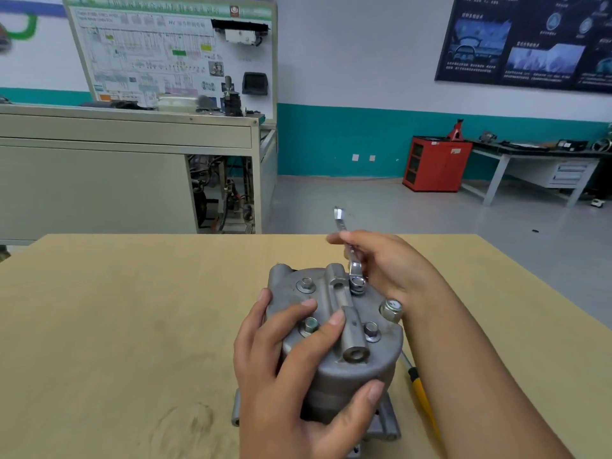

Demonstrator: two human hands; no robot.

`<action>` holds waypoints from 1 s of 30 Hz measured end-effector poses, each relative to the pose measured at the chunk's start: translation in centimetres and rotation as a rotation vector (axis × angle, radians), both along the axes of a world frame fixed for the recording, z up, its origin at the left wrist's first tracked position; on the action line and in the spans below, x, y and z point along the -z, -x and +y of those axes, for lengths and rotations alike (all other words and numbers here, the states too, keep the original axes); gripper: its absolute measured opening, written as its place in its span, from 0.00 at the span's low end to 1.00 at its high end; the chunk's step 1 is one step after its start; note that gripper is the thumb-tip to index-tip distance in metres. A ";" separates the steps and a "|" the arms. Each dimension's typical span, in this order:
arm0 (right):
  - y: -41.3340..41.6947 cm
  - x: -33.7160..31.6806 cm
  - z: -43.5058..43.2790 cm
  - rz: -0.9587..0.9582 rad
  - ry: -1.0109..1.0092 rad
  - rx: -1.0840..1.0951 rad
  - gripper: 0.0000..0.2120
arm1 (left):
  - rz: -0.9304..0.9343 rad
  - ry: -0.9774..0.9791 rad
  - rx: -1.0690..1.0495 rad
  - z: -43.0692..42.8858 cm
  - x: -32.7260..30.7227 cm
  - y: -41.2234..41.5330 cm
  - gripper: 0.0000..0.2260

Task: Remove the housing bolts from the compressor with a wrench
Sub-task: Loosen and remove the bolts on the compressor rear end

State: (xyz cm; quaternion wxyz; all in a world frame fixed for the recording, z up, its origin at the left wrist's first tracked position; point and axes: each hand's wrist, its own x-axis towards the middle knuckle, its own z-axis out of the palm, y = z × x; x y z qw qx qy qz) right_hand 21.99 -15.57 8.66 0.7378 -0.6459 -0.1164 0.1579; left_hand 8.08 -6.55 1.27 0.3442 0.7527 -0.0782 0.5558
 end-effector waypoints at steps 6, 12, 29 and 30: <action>-0.4 -1.9 1.4 -0.069 0.055 -0.144 0.19 | -0.023 0.014 0.002 0.0 0.2 -0.1 0.21; 0.5 -2.6 -0.8 0.089 -0.339 0.116 0.11 | -0.010 0.018 0.014 0.0 0.2 0.0 0.21; 10.2 0.0 -1.8 -0.675 -0.042 0.627 0.11 | 0.056 0.040 0.047 -0.1 -0.1 0.6 0.21; 10.3 0.0 -1.7 -0.689 -0.012 0.639 0.12 | 0.062 0.045 0.052 -0.1 -0.1 0.7 0.21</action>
